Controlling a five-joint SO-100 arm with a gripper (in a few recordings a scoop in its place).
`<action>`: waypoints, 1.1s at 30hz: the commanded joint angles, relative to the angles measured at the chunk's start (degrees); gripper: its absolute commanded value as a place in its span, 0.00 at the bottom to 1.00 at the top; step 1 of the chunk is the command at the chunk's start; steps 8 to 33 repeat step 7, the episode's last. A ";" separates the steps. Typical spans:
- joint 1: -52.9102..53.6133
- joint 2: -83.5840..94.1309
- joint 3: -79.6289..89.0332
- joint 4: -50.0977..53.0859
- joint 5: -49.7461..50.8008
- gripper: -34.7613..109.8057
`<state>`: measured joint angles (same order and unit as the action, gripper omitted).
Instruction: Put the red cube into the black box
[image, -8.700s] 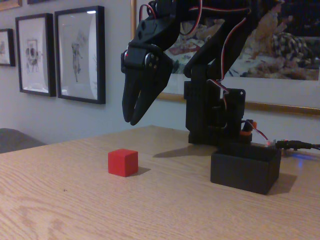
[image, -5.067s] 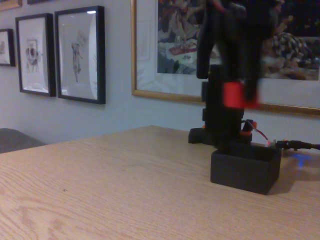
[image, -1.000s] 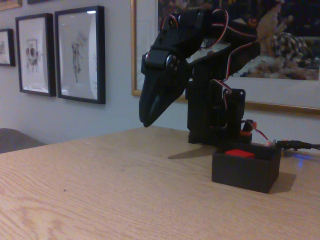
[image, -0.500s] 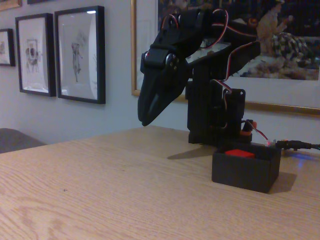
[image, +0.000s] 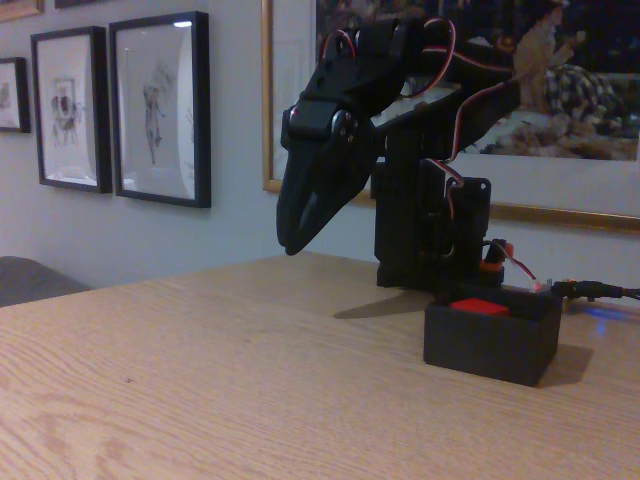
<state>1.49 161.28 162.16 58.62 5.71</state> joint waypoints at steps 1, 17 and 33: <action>1.41 0.35 0.26 -0.18 0.35 0.24; 1.41 0.09 0.18 -0.35 0.35 0.24; 1.41 0.09 0.18 -0.35 0.35 0.24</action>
